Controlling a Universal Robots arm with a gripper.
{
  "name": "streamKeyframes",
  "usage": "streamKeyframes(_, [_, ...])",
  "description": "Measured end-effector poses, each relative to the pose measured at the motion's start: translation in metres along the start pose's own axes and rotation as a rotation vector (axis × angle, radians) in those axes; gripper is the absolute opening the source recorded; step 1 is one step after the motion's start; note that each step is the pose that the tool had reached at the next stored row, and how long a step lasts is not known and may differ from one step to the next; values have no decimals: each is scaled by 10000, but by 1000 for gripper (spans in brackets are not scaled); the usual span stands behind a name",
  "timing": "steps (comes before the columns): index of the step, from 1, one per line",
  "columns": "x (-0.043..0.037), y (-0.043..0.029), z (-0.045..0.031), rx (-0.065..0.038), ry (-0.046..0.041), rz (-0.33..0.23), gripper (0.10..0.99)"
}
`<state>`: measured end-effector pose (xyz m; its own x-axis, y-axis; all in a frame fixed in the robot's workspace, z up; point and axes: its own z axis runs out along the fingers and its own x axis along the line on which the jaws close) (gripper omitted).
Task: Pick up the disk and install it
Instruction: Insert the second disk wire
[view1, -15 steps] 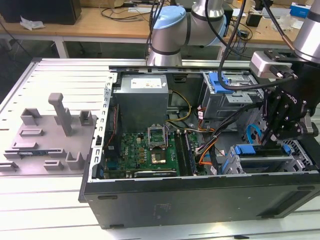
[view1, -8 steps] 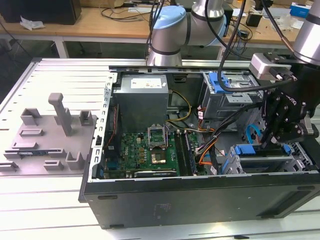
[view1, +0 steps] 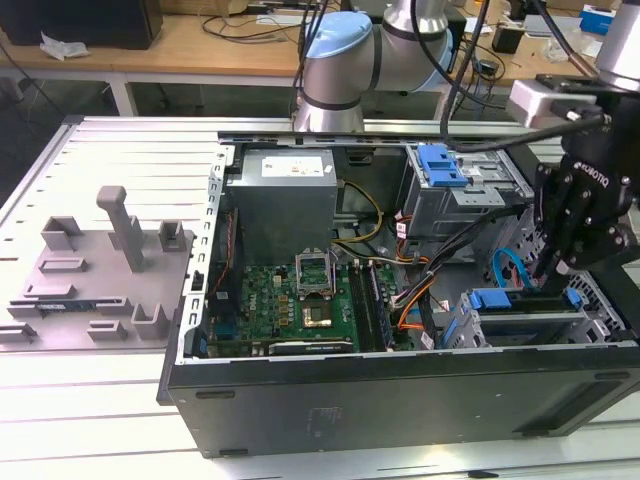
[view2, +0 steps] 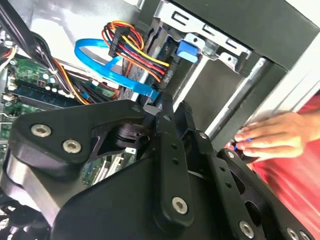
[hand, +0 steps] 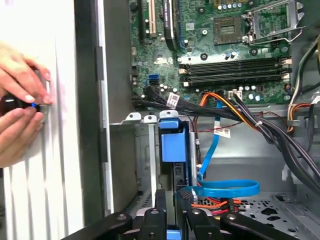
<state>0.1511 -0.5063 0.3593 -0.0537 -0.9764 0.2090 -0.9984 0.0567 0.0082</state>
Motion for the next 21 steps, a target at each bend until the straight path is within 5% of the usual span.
streamKeyframes(3, [-41,3,-40,18,332,7,235])
streamKeyframes(5, [-59,4,-54,22,418,9,235])
streamKeyframes(12, [-65,5,-55,24,440,9,224])
streamKeyframes(14, [-66,5,-55,23,439,9,106])
streamKeyframes(21, [-67,5,-56,23,439,9,106])
